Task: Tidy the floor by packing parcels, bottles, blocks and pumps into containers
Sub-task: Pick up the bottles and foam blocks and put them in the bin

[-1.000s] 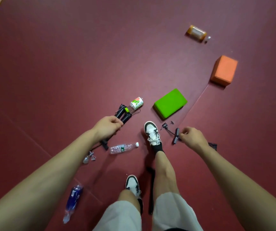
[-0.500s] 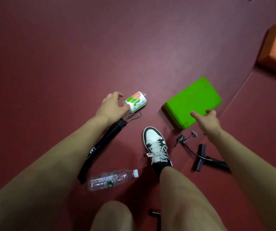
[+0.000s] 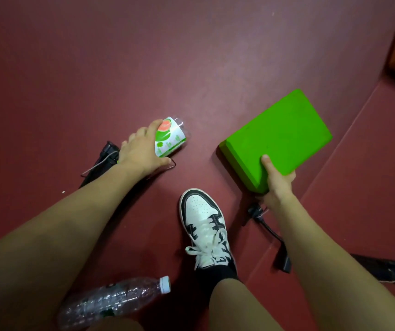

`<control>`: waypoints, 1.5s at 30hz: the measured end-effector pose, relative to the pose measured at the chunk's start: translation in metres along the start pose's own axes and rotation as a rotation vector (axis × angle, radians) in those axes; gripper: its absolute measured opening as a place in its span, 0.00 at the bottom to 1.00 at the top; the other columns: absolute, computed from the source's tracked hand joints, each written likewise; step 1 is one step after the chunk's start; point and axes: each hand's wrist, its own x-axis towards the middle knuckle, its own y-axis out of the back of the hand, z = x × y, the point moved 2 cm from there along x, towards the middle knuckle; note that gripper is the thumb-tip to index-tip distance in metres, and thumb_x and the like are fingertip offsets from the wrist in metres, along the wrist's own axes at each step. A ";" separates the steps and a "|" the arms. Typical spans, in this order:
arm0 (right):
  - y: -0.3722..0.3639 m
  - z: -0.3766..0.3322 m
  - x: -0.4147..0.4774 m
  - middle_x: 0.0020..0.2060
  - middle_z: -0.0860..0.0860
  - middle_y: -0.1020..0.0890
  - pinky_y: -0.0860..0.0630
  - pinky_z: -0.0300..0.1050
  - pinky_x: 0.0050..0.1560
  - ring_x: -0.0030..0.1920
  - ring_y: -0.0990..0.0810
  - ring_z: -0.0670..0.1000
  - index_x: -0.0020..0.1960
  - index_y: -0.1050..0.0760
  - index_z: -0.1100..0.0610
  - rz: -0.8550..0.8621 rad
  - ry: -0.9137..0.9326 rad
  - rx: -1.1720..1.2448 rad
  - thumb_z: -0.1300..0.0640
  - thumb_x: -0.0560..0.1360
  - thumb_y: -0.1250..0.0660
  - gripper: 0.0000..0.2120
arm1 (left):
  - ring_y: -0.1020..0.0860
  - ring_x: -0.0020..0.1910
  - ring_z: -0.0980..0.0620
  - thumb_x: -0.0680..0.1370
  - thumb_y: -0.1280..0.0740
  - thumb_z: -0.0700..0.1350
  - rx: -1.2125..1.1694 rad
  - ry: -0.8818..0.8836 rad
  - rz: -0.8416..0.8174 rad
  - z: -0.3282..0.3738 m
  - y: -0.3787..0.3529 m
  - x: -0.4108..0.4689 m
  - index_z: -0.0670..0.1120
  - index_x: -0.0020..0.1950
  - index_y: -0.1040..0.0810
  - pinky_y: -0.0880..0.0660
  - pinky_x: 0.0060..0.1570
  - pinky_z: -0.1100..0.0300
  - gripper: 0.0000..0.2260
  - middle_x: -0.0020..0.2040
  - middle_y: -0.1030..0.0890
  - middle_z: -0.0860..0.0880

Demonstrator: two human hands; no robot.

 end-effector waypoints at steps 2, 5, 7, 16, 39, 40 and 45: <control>-0.001 0.003 0.000 0.66 0.52 0.26 0.28 0.63 0.63 0.63 0.24 0.56 0.76 0.47 0.49 -0.008 0.014 0.061 0.54 0.62 0.20 0.51 | 0.32 0.64 0.38 0.65 0.24 0.55 -0.016 0.006 -0.002 -0.001 -0.003 0.003 0.55 0.75 0.46 0.33 0.63 0.44 0.45 0.67 0.32 0.43; -0.004 0.007 0.005 0.64 0.51 0.24 0.28 0.67 0.61 0.61 0.22 0.57 0.74 0.43 0.48 -0.042 0.012 0.152 0.60 0.64 0.22 0.45 | 0.32 0.63 0.39 0.66 0.24 0.53 -0.050 -0.001 0.006 -0.001 -0.003 0.003 0.57 0.74 0.45 0.32 0.59 0.46 0.43 0.65 0.32 0.43; -0.007 0.005 0.003 0.63 0.50 0.23 0.28 0.71 0.58 0.60 0.22 0.58 0.73 0.42 0.47 -0.076 -0.039 0.166 0.61 0.67 0.24 0.42 | 0.33 0.63 0.40 0.66 0.24 0.51 -0.090 0.010 0.021 -0.001 0.000 0.001 0.57 0.74 0.44 0.32 0.60 0.47 0.42 0.65 0.32 0.43; 0.017 -0.041 -0.080 0.61 0.47 0.23 0.24 0.61 0.40 0.50 0.21 0.56 0.69 0.40 0.43 -0.165 -0.177 0.084 0.56 0.70 0.26 0.34 | 0.30 0.64 0.45 0.66 0.24 0.51 -0.360 0.063 0.007 0.013 0.053 -0.062 0.56 0.73 0.42 0.33 0.59 0.56 0.41 0.66 0.30 0.46; 0.196 -0.131 -0.456 0.65 0.52 0.24 0.23 0.56 0.24 0.49 0.20 0.57 0.70 0.39 0.47 -0.355 0.007 0.126 0.58 0.75 0.32 0.27 | 0.30 0.62 0.43 0.64 0.26 0.55 -0.290 -0.086 -0.034 0.039 0.272 -0.434 0.60 0.73 0.45 0.28 0.60 0.46 0.42 0.64 0.29 0.45; 0.204 -0.134 -0.468 0.65 0.53 0.24 0.22 0.56 0.24 0.51 0.20 0.59 0.70 0.39 0.47 -0.355 0.015 0.139 0.58 0.75 0.32 0.27 | 0.30 0.63 0.43 0.63 0.27 0.56 -0.285 -0.087 -0.023 0.038 0.279 -0.448 0.59 0.74 0.45 0.30 0.62 0.48 0.43 0.65 0.30 0.45; 0.246 -0.142 -0.525 0.59 0.50 0.21 0.21 0.54 0.26 0.48 0.19 0.55 0.70 0.39 0.47 -0.343 0.029 0.136 0.59 0.75 0.32 0.28 | 0.29 0.63 0.47 0.62 0.28 0.57 -0.391 -0.060 0.009 0.043 0.313 -0.516 0.58 0.73 0.43 0.31 0.60 0.55 0.43 0.67 0.30 0.48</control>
